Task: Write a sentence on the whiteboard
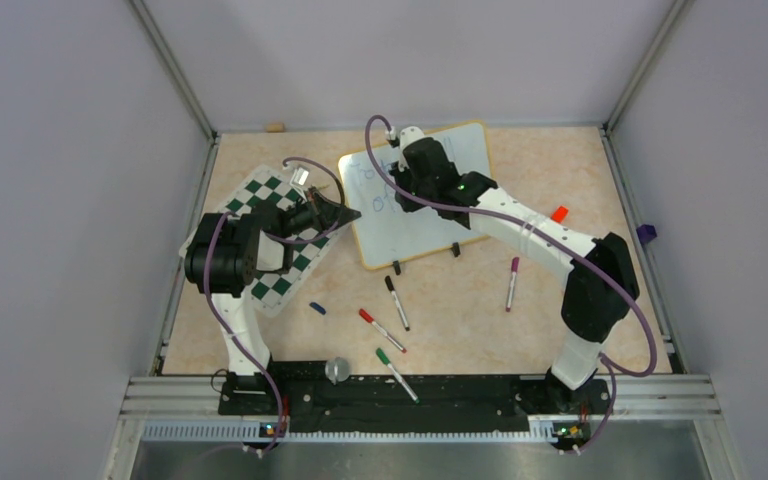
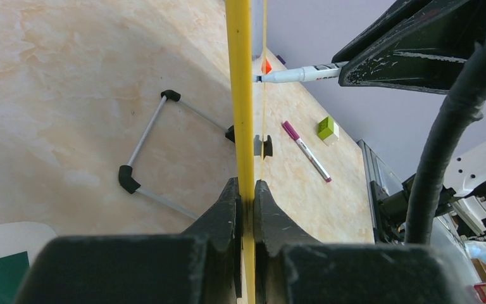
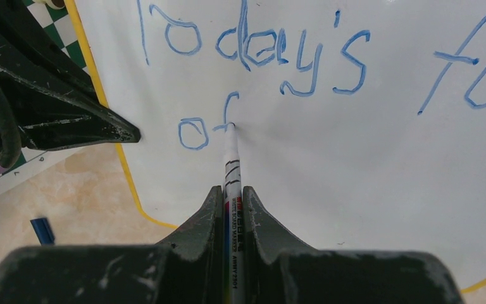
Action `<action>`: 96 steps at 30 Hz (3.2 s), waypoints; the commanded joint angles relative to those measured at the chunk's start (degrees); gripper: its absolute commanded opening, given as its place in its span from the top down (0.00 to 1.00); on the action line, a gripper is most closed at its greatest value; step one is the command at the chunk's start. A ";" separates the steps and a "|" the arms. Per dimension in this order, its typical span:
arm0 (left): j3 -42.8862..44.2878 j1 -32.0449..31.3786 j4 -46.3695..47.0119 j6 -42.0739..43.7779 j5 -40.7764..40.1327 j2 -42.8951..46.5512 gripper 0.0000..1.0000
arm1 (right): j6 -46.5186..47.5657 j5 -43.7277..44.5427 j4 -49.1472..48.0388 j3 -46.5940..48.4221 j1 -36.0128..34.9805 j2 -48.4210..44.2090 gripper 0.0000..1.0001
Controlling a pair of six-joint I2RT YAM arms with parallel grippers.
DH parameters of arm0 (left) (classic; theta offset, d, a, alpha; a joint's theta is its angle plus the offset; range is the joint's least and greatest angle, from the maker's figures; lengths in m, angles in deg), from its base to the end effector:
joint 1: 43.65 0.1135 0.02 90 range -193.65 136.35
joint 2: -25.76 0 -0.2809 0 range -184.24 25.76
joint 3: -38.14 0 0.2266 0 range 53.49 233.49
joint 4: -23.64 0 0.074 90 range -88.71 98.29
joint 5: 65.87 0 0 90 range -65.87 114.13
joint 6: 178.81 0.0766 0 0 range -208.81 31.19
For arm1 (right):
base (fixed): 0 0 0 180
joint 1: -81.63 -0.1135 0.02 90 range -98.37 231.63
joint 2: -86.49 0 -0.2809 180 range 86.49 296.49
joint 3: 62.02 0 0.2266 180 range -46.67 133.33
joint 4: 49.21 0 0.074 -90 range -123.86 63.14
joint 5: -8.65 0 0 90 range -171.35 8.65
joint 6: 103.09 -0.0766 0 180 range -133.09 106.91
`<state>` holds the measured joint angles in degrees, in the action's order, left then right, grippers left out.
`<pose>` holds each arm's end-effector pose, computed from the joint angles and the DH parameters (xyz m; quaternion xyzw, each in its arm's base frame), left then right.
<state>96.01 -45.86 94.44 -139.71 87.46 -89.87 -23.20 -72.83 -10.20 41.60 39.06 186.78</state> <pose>0.3651 -0.0826 0.1996 0.1561 0.6519 -0.5901 0.4500 0.3155 0.2744 0.3157 -0.2154 0.8614 0.1427 0.4373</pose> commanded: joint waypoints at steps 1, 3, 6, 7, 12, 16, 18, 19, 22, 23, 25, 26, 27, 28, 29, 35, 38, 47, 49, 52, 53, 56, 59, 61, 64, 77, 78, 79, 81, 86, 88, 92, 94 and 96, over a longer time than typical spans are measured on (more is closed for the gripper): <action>-0.40 0.35 6.66 4.83 0.91 1.90 1.00 | 0.32 3.21 -0.46 2.98 0.57 0.28 1.00; -0.42 0.32 6.66 4.79 0.92 1.85 1.00 | 0.29 3.10 -0.47 3.07 0.64 0.22 1.00; -0.39 0.35 6.66 4.77 0.89 1.86 1.00 | -0.26 1.64 -0.61 3.14 0.87 -0.44 1.00; -0.40 0.37 6.66 4.82 0.88 1.89 1.00 | -0.63 0.88 -0.76 3.09 1.07 -0.93 1.00; -0.25 0.37 6.66 4.71 0.96 1.85 1.00 | -2.07 -2.12 -2.72 0.53 2.56 -4.72 1.00; -0.25 0.34 6.66 4.71 0.84 1.74 1.00 | -2.42 -3.06 -3.34 -1.19 4.17 -6.94 1.00; -0.25 0.37 6.66 4.72 0.91 1.89 1.00 | -2.67 -3.29 -3.28 -1.96 4.90 -7.56 1.00; -0.27 0.36 6.66 4.76 0.91 1.86 1.00 | -2.86 -3.32 -3.29 -2.26 5.28 -7.86 1.00; -0.33 0.37 6.66 4.82 0.89 1.82 1.00 | -2.80 -2.01 -2.69 -2.99 5.85 -8.26 1.00; -0.31 0.35 6.66 4.81 0.85 1.87 1.00 | -2.62 -1.37 -2.18 -3.10 6.03 -8.27 1.00; -0.32 0.35 6.66 4.78 0.89 1.88 1.00 | -2.49 -0.41 -1.69 -3.45 6.40 -8.38 1.00; -0.32 0.36 6.66 4.81 0.91 1.82 1.00 | -2.54 -0.25 -1.69 -3.88 6.70 -8.56 1.00; -0.31 0.33 6.66 4.77 0.91 1.84 1.00 | -2.55 -0.17 -1.70 -4.29 6.97 -8.69 1.00; -0.29 0.33 6.66 4.78 0.92 1.88 1.00 | -2.48 -0.21 -1.71 -4.65 7.18 -8.78 1.00; -0.33 0.33 6.66 4.83 0.92 1.82 1.00 | -2.42 -0.22 -1.73 -4.99 7.37 -8.75 1.00; -0.38 0.33 6.66 4.77 0.98 1.85 1.00 | -1.92 -0.60 -2.17 -5.51 7.59 -8.29 1.00; -0.47 0.31 6.66 4.86 1.00 1.94 1.00 | -1.84 -0.66 -2.54 -5.18 7.54 -7.81 1.00; -0.51 0.32 6.66 4.89 0.87 1.96 1.00 | -1.96 -1.14 -3.03 -2.95 7.58 -5.73 1.00; -0.49 0.29 6.66 4.93 0.90 1.93 1.00 | -1.95 -1.13 -3.09 -2.69 7.59 -5.33 1.00; -0.50 0.35 6.66 4.95 0.83 1.94 1.00 | -1.99 -0.88 -3.14 -2.21 7.54 -4.77 1.00; -0.49 0.37 6.64 4.97 0.84 1.91 1.00 | -2.01 -0.80 -3.11 -2.17 7.58 -4.56 1.00; -0.41 0.33 6.66 4.93 0.89 1.92 1.00 | -1.87 -0.27 -2.89 -2.05 7.59 -4.23 1.00; -0.37 0.37 6.66 4.96 0.94 1.97 1.00 | -1.78 0.92 -2.20 -2.07 7.58 -4.12 1.00; -0.42 0.37 6.66 4.93 0.96 1.98 1.00 | -1.54 1.78 -1.62 -2.13 7.58 -4.18 1.00; -0.36 0.36 6.66 4.90 0.88 1.97 1.00 | -1.31 2.95 -0.96 -2.35 7.58 -4.65 1.00; -0.34 0.36 6.66 4.85 0.90 1.89 1.00 | -1.36 -2.74 -2.85 -2.39 7.73 -4.54 1.00; -0.35 0.36 6.66 4.84 0.91 1.83 1.00 | -1.44 -2.65 -2.80 -2.23 7.76 -4.50 1.00; -0.34 0.35 6.66 4.76 0.92 1.88 1.00 | -1.37 -2.51 -2.75 -2.23 7.76 -4.49 1.00; -0.18 0.37 6.66 4.75 0.97 1.84 1.00 | -1.26 -1.53 -2.46 -2.06 7.75 -4.47 1.00; -0.24 0.33 6.66 4.75 0.99 1.79 1.00 | -1.24 1.58 -0.84 -1.40 7.75 -4.14 1.00; -0.20 0.36 6.66 4.77 1.00 1.73 1.00 | -1.27 1.12 -0.87 -1.37 7.76 -4.07 1.00; -0.24 0.36 6.66 4.76 0.96 1.79 1.00 | -1.27 -1.72 -1.62 -1.36 7.76 -4.33 1.00; -0.24 0.33 6.66 4.81 0.99 1.88 1.00 | -1.43 -2.12 -2.16 -1.53 7.76 -4.95 1.00; -0.32 0.33 6.66 4.88 1.07 1.90 1.00 | -1.50 -2.27 -2.64 -1.75 7.78 -5.95 1.00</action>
<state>96.01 -45.84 94.48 -139.68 87.52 -89.87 -25.08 -74.10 -10.63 37.45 46.25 182.25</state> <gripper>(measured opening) 0.056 0.092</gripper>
